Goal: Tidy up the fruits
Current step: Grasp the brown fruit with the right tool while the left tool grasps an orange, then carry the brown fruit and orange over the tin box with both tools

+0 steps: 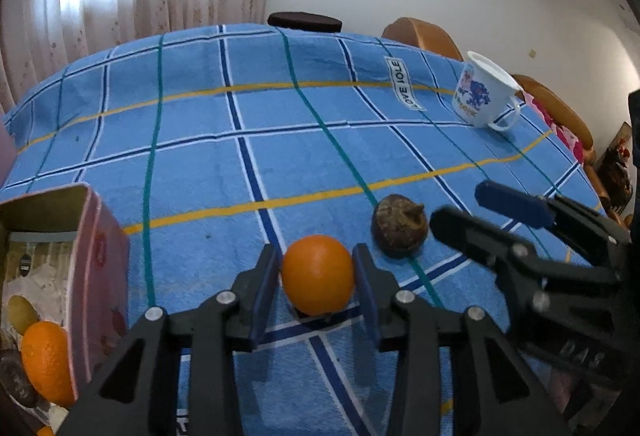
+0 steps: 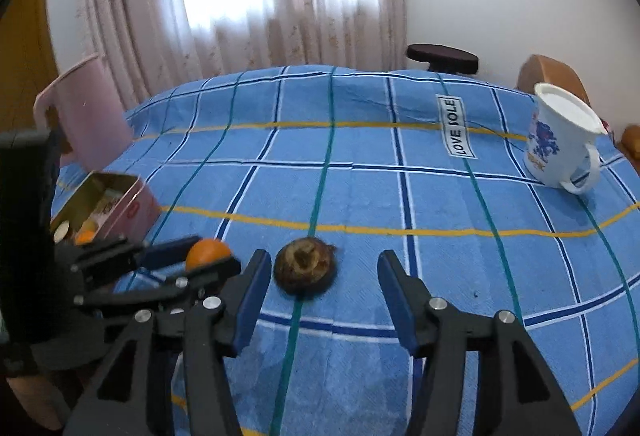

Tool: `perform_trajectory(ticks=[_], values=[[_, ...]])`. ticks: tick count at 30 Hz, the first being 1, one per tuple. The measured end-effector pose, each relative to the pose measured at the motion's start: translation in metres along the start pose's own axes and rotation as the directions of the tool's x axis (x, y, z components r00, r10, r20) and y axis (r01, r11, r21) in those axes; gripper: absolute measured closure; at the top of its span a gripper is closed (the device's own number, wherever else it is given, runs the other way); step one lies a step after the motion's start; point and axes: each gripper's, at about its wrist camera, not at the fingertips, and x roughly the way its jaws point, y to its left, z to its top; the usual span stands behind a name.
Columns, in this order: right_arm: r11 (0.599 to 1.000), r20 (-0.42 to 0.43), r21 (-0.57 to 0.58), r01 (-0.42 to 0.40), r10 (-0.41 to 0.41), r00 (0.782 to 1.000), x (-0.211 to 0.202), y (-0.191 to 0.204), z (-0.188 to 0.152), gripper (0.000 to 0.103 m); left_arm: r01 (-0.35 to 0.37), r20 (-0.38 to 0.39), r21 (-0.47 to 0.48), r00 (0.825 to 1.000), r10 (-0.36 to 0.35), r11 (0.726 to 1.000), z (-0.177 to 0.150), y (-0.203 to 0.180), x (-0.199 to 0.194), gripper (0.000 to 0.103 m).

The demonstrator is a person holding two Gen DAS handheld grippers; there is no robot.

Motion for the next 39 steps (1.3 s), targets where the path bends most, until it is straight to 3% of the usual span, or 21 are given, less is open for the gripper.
perform_trajectory(ticks=[1, 6, 13, 21, 24, 25, 29, 39], values=[[1.000, -0.004, 0.013, -0.001, 0.001, 1.000, 0.001, -0.002, 0.000, 0.046, 0.019, -0.009, -0.005, 1.000, -0.019, 1.000, 0.000, 0.001, 0.001, 0.066], [0.999, -0.009, 0.039, 0.011, -0.011, 1.000, 0.007, -0.010, 0.001, 0.046, 0.053, 0.026, -0.005, 0.998, -0.053, 0.999, -0.002, 0.003, -0.006, 0.067], [1.000, -0.022, 0.010, 0.014, -0.014, 1.000, 0.017, 0.002, 0.003, 0.046, -0.012, 0.183, -0.058, 0.983, 0.022, 0.998, -0.007, 0.012, -0.036, 0.067], [0.999, -0.083, -0.045, 0.031, -0.034, 0.996, 0.036, 0.016, 0.004, 0.046, -0.036, 0.213, -0.104, 0.975, 0.057, 0.994, -0.007, 0.021, -0.042, 0.067], [0.997, -0.126, -0.067, 0.036, -0.044, 0.991, 0.045, 0.020, 0.004, 0.059, -0.036, 0.216, -0.106, 0.975, 0.058, 0.994, -0.007, 0.021, -0.043, 0.067], [0.997, -0.138, -0.073, 0.034, -0.044, 0.989, 0.048, 0.021, 0.003, 0.059, -0.036, 0.218, -0.109, 0.974, 0.059, 0.993, -0.007, 0.021, -0.042, 0.067], [0.997, -0.126, -0.076, 0.029, -0.038, 0.991, 0.045, 0.022, 0.002, 0.059, -0.037, 0.234, -0.112, 0.970, 0.062, 0.993, -0.009, 0.021, -0.045, 0.067], [0.995, 0.018, -0.097, -0.002, 0.003, 1.000, 0.014, 0.027, 0.000, 0.059, -0.068, 0.290, -0.090, 0.953, 0.092, 0.994, -0.013, 0.015, -0.057, 0.067]])
